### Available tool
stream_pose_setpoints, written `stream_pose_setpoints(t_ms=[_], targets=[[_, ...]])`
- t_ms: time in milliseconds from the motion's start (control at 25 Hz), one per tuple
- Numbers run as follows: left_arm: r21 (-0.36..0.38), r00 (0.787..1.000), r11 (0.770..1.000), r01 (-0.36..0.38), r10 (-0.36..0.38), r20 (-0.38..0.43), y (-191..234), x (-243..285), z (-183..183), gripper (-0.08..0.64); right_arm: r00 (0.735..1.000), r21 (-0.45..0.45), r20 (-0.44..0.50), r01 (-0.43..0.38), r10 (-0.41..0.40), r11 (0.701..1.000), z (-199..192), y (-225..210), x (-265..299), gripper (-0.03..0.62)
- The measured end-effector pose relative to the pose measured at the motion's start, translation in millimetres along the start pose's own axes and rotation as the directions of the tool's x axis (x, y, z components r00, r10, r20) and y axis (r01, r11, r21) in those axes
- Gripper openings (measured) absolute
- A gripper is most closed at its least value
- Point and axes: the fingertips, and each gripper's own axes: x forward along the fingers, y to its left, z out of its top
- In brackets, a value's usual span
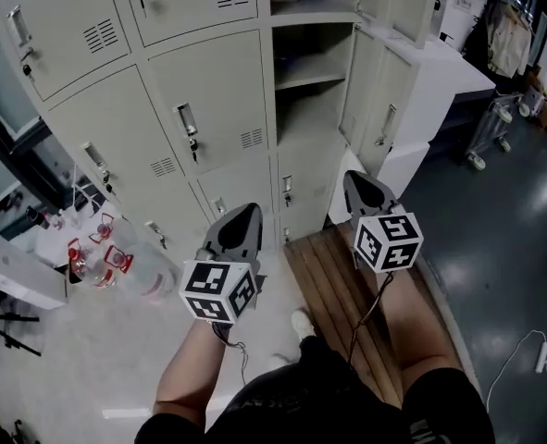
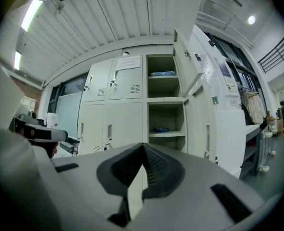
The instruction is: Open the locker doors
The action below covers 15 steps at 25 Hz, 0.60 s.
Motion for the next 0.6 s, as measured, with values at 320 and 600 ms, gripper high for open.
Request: stream_pose_setpoints(t_ms=[320,600], targets=[[-0.013,0.991,0.991,-0.132,0.133,0.025,27,-59,7,-0.002,0.988,-0.029,0.019,-0.155,0.155,0.988,17,80,5,0.000],[-0.014,0.955,0.957,-0.288,0.288,0.064,61,-101,24,-0.002,0.942,-0.040,0.035,-0.331,0.332,0.943,31,149,28,0.000]])
